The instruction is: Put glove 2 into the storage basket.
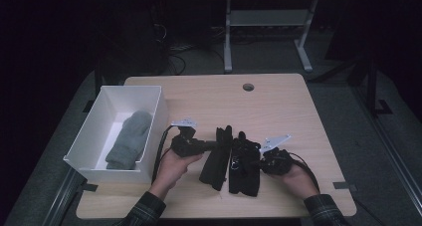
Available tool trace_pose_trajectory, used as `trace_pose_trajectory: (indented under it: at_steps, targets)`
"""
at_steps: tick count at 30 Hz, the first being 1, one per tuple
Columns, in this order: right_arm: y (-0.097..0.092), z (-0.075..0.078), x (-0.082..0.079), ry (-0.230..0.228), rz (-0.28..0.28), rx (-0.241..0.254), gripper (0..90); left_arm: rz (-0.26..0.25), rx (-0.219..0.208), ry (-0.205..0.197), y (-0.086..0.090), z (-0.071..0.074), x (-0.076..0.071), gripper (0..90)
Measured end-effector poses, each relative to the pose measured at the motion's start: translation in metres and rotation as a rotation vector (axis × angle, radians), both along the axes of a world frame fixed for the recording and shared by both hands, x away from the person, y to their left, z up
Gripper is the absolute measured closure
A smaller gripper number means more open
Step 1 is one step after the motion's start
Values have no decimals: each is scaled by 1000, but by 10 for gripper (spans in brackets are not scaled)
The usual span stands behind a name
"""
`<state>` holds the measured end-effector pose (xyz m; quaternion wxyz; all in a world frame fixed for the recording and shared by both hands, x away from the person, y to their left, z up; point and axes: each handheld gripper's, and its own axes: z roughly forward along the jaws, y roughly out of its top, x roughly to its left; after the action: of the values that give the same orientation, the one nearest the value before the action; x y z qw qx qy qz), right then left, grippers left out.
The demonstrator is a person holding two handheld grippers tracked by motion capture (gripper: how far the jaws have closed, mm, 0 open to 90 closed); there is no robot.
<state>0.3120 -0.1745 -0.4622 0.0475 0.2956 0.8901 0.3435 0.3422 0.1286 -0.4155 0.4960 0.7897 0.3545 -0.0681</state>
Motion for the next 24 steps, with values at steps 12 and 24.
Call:
trace_pose_trajectory:
  at_steps: [12,24]
  targets:
    - [19,-1,2,2,11,19,900,-21,-21,15,-8,1,1,861]
    - [53,-2,0,-12,49,30,900,-42,-6,24,-13,-2,-1,862]
